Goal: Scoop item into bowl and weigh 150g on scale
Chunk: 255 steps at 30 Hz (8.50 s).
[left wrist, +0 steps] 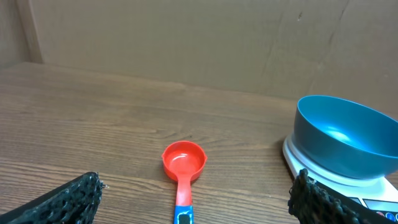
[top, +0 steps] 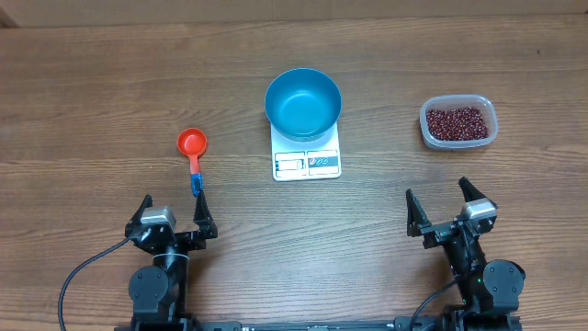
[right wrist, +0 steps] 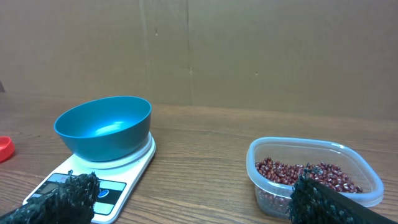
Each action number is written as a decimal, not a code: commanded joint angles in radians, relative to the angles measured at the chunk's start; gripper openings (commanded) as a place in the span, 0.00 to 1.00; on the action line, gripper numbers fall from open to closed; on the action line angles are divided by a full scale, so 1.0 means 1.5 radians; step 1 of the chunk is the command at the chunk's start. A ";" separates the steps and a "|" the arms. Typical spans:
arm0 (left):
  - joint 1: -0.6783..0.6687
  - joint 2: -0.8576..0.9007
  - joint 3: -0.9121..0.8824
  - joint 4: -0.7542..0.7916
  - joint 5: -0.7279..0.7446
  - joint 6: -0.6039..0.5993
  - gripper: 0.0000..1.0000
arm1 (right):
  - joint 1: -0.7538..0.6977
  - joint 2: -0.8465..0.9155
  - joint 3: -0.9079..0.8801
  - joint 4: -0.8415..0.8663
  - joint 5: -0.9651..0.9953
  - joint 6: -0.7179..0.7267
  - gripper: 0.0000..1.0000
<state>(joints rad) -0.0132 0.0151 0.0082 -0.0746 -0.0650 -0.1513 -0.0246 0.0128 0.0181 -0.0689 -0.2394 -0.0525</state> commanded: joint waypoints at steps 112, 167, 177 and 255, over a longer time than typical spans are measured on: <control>-0.006 0.442 0.476 -0.396 0.061 0.104 0.99 | 0.004 -0.006 -0.007 0.004 0.001 -0.001 1.00; -0.003 0.964 0.775 -0.569 0.039 0.113 1.00 | 0.004 -0.007 -0.007 0.005 0.001 -0.001 1.00; 0.032 1.045 0.833 -0.564 0.048 0.115 0.99 | 0.004 -0.006 -0.007 0.005 0.001 -0.001 1.00; 0.096 1.405 1.148 -0.665 0.036 0.149 1.00 | 0.004 -0.006 -0.007 0.005 0.001 -0.001 1.00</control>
<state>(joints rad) 0.1314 2.1101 1.7081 -1.0760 -0.0044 0.0559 -0.0242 0.0128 0.0181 -0.0685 -0.2390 -0.0525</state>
